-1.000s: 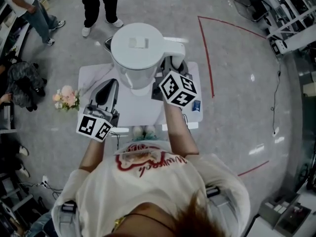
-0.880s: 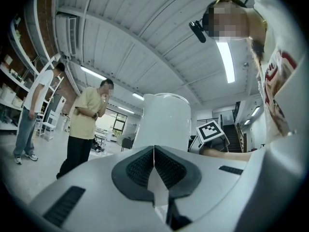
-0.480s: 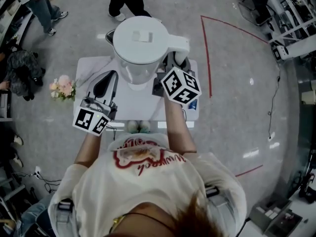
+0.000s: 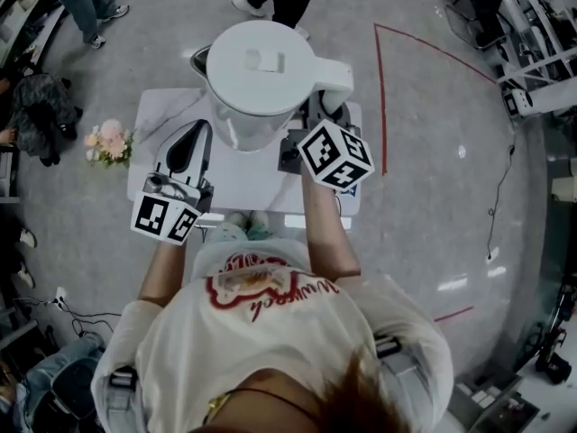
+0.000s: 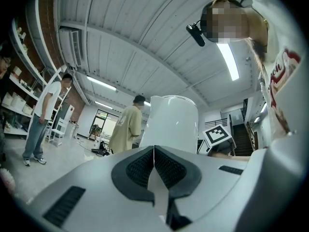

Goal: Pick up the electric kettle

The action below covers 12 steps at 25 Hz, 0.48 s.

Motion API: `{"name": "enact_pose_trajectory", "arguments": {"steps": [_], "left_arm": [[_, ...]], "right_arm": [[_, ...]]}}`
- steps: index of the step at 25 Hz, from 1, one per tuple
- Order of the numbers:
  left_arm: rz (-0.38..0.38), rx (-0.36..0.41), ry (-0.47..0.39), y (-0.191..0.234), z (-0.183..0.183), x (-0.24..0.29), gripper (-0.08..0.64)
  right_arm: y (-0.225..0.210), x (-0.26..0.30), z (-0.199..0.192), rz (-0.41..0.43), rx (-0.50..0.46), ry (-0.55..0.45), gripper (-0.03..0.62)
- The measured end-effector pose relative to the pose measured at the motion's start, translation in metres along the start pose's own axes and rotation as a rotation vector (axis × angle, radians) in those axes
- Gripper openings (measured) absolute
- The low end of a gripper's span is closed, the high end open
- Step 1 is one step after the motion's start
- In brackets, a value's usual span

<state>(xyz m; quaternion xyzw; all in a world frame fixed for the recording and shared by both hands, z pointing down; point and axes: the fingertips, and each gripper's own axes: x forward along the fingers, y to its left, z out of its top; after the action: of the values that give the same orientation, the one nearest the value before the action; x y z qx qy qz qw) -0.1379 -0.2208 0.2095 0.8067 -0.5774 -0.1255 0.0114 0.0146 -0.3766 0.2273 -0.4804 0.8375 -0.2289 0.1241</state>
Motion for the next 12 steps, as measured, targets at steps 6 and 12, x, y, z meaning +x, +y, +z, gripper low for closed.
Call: {"name": "enact_pose_trajectory", "arguments": {"steps": [6, 12], "left_arm": [[0.004, 0.013, -0.010, -0.014, 0.008, -0.027, 0.012], [0.017, -0.003, -0.017, -0.023, 0.010, -0.064, 0.012]], "right_arm": [[0.011, -0.021, -0.006, 0.007, -0.013, 0.003, 0.066], [0.026, -0.057, -0.018, 0.008, -0.004, -0.002, 0.066]]}}
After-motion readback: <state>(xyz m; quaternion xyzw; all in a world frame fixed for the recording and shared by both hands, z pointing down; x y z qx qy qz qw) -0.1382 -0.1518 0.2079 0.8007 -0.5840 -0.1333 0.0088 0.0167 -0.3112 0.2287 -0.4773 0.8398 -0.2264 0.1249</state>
